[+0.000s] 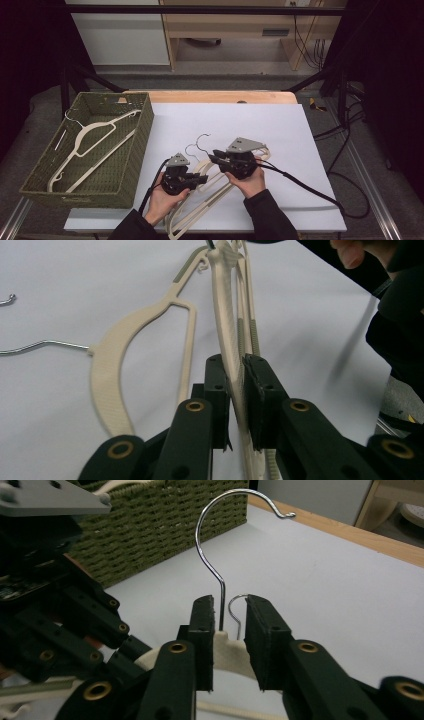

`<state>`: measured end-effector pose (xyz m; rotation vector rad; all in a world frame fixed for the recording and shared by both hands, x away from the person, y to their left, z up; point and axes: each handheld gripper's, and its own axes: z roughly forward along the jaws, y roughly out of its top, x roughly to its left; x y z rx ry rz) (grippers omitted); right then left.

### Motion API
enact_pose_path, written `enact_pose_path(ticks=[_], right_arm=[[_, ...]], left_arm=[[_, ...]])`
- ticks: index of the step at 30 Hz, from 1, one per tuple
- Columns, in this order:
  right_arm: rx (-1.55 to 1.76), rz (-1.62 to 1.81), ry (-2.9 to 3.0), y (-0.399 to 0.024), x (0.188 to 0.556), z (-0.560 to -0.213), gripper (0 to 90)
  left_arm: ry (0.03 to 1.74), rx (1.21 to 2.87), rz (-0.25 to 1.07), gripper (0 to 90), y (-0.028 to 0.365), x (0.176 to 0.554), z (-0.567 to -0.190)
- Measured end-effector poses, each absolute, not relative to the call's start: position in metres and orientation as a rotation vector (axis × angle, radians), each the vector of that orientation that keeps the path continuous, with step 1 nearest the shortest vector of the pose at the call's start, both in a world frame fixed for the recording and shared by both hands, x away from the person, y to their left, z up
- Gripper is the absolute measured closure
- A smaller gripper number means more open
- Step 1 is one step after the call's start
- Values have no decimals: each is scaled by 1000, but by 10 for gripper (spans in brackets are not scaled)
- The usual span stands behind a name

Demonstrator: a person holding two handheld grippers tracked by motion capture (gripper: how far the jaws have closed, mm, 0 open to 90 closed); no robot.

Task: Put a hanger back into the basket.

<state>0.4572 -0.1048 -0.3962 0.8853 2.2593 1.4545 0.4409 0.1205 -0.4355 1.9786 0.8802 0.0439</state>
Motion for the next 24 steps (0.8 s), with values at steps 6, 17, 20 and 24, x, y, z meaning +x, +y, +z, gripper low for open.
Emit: enact_pose_path(ticks=[6, 17, 20, 24], right_arm=[[916, 1481, 2213, -144, 442, -397, 566], [968, 1536, 2126, -196, 423, -400, 373], [979, 1522, 2121, -200, 423, -400, 336], [986, 1539, 2079, -206, 421, -398, 263]], left_arm=[[858, 1959, 29, 841, 116, 433, -430], [773, 1971, 78, 861, 110, 413, -412], [756, 1976, 102, 861, 115, 411, -404], [754, 1965, 126, 861, 126, 409, -392]])
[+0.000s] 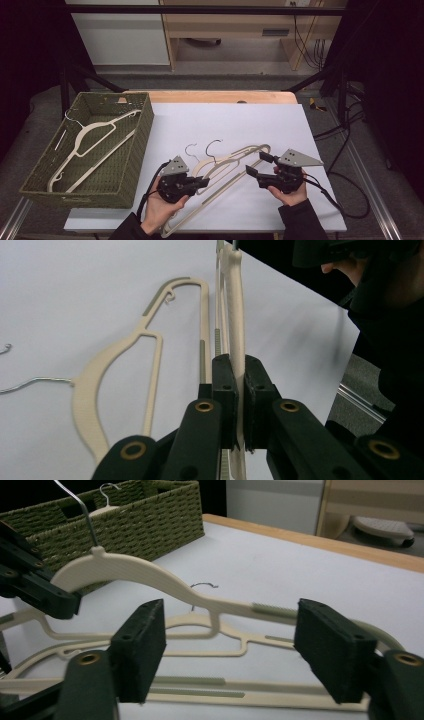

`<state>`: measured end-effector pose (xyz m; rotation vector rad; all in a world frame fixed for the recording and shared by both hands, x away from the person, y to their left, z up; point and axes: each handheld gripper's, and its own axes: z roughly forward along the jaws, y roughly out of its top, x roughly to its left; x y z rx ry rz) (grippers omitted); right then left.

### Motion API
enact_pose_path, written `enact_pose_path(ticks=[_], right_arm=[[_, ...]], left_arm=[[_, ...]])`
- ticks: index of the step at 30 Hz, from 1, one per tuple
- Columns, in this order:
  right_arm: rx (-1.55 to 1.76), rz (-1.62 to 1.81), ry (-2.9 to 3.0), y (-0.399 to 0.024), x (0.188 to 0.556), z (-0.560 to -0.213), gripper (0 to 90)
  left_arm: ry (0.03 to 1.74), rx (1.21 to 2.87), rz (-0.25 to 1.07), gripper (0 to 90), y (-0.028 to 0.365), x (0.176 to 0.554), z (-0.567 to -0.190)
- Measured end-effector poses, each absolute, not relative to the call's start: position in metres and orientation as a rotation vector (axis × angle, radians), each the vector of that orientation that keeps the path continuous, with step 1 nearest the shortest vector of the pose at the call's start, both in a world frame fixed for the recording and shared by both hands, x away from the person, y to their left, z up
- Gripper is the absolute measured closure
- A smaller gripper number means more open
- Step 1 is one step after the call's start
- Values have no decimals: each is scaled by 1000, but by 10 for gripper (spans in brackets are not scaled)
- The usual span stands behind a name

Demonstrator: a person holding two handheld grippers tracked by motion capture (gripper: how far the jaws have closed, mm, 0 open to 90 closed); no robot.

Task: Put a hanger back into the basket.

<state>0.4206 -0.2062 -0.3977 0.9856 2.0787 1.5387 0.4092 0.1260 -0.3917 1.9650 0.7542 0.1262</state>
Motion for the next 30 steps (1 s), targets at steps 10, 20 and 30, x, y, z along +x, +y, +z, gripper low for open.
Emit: enact_pose_path(ticks=[10, 20, 30], right_arm=[[1051, 1514, 2006, -223, 416, -396, 95], [1083, 1483, 1985, -230, 416, -398, 55], [1108, 1466, 1989, -231, 418, -402, 49]], left_arm=[[724, 1981, 217, 862, 155, 407, -351], [683, 1978, 269, 862, 204, 417, -301], [708, 1981, 336, 862, 259, 436, -269]])
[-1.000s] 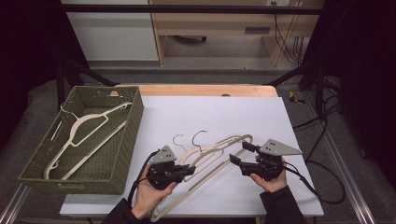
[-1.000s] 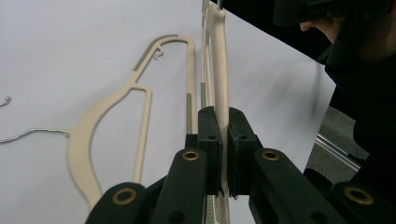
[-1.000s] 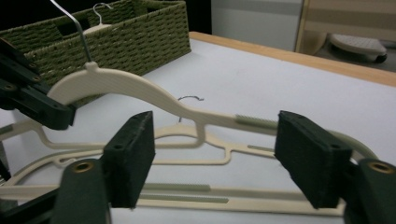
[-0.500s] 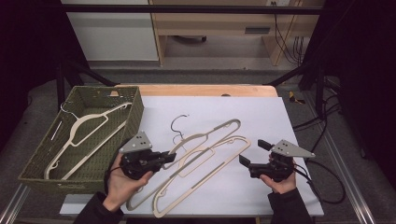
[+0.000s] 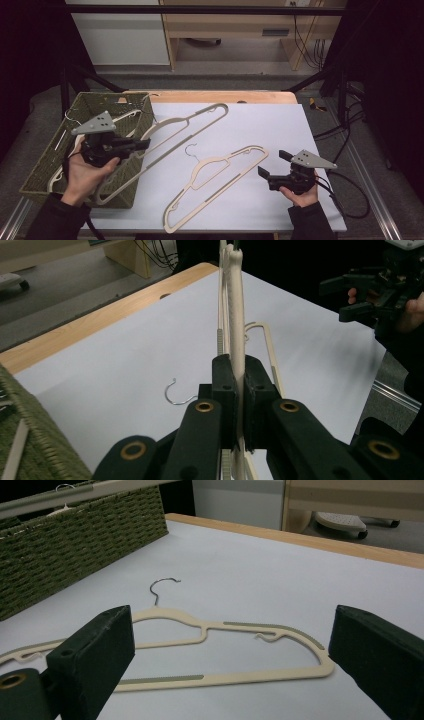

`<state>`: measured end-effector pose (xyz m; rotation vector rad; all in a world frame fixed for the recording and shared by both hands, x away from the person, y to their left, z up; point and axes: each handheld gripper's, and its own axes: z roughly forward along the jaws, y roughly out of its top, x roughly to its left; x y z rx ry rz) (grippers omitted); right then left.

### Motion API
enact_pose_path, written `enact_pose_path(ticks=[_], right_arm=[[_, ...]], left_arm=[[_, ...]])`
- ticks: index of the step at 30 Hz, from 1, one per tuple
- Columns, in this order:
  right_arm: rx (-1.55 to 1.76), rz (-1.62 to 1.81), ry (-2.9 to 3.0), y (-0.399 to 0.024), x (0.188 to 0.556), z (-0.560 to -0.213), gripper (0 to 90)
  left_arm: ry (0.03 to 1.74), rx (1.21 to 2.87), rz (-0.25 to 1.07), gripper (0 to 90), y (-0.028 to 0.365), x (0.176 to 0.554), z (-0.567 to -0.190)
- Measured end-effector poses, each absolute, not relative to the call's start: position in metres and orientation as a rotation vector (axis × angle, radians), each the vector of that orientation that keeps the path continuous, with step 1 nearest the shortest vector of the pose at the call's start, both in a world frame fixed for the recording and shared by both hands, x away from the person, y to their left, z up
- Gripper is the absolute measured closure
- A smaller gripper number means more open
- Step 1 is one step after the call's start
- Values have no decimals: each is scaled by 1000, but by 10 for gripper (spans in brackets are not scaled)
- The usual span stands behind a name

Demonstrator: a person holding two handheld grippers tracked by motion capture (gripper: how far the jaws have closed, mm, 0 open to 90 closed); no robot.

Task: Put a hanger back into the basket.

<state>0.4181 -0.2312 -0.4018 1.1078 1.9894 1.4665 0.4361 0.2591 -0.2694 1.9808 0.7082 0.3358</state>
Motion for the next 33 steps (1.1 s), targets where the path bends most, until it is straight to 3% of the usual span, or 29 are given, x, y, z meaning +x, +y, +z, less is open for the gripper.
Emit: enact_pose_path(ticks=[20, 33], right_arm=[[1102, 1436, 1999, -232, 421, -404, 32], [1102, 1436, 1997, -231, 422, -405, 31]], left_arm=[[901, 1952, 439, 861, 376, 481, -274], [959, 1945, 472, 862, 415, 501, -290]])
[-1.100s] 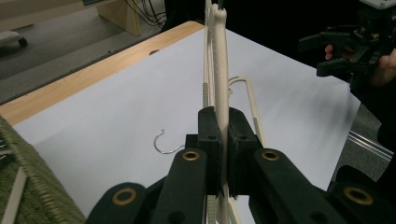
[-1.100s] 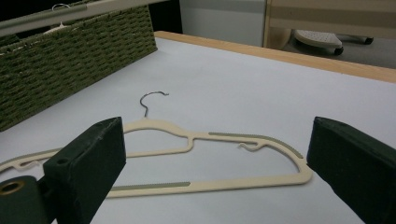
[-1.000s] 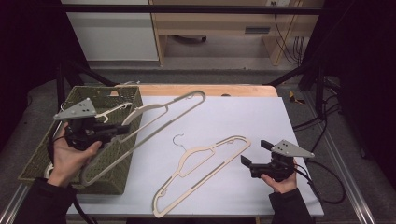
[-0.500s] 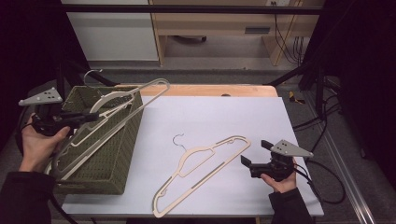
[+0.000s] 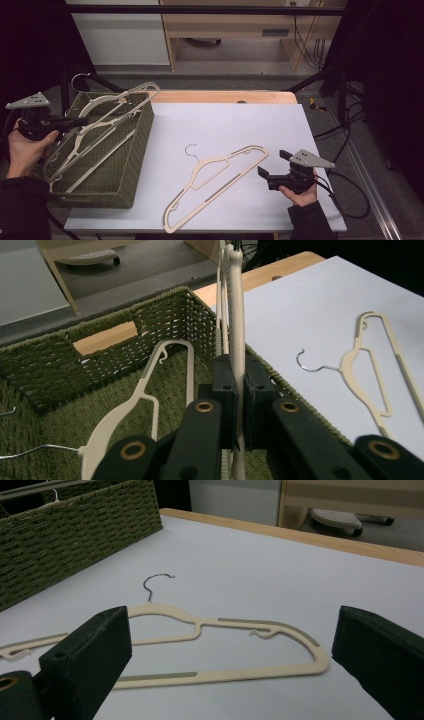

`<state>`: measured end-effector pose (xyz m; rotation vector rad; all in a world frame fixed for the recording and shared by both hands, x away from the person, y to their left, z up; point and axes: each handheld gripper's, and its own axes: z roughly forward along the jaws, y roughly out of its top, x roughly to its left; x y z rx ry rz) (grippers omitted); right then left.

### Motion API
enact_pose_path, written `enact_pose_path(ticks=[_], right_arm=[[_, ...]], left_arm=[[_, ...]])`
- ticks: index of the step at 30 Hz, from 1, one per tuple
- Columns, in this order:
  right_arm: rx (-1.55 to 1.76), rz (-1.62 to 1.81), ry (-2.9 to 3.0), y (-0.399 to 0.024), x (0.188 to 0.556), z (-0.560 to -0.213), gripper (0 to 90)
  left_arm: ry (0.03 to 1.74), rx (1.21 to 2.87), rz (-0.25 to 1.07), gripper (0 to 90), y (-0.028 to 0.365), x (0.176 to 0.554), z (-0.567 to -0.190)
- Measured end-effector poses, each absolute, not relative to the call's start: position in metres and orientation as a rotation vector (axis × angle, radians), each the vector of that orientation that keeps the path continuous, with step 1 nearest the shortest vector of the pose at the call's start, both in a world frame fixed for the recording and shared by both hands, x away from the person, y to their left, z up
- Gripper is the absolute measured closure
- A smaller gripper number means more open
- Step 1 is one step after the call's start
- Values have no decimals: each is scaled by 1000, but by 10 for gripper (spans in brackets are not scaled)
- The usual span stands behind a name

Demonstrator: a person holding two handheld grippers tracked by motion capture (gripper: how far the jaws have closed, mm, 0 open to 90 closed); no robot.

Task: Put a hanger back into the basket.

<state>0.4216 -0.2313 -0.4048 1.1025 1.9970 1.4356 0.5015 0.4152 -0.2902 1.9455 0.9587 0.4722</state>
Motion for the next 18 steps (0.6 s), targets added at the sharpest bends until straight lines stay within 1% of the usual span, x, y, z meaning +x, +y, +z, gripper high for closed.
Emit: enact_pose_path(ticks=[6, 18], right_arm=[[1112, 1431, 1993, -230, 422, -405, 31], [1104, 1409, 2003, -230, 423, -406, 31]], left_arm=[[989, 1939, 494, 862, 424, 506, -297], [1018, 1904, 476, 863, 456, 499, -307]])
